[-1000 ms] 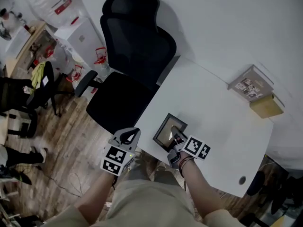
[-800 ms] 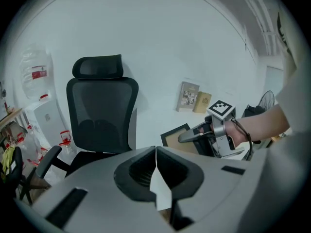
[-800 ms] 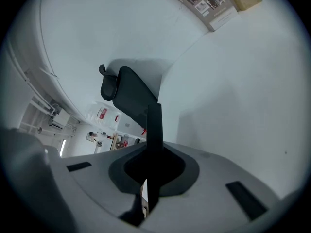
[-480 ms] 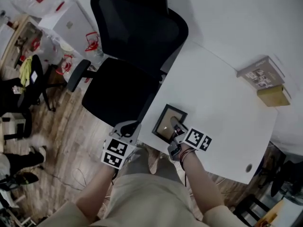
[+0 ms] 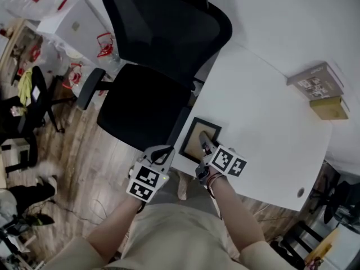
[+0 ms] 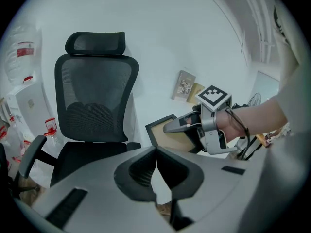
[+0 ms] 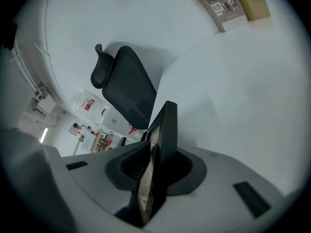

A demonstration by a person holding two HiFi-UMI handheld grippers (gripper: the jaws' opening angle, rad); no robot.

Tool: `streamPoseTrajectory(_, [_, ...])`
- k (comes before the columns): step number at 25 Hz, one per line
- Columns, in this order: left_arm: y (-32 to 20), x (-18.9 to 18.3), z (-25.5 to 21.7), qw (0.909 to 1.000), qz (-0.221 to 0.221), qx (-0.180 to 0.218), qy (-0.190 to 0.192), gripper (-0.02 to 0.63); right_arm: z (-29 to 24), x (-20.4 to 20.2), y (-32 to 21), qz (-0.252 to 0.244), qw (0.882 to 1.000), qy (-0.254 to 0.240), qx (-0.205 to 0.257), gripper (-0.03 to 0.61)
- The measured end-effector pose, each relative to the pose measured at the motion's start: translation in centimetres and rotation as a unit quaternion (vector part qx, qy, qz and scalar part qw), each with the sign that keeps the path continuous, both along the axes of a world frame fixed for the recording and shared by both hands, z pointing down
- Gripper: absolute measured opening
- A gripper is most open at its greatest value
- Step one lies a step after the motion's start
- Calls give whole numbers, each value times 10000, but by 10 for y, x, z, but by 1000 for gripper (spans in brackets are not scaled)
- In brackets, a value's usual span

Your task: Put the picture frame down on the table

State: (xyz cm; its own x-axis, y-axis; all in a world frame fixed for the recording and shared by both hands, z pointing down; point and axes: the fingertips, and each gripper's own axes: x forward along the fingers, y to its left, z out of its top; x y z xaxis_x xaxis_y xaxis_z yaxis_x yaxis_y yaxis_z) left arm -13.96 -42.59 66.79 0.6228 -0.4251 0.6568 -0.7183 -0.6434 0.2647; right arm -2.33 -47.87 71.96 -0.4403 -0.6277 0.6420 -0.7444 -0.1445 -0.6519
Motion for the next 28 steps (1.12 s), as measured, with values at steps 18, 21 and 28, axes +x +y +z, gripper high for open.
streamPoseTrajectory(18, [-4, -2, -25, 9996, 161, 237, -87, 23, 11, 5, 11, -821, 9798, 1789, -346, 267])
streamPoseTrajectory(21, [0, -2, -32, 9995, 151, 278, -33, 23, 9, 7, 13, -822, 9790, 1830, -357, 267])
streamPoseTrajectory(28, [4, -7, -53, 9983, 183, 520, -169, 23, -13, 23, 18, -1121, 9636, 2425, -17, 268])
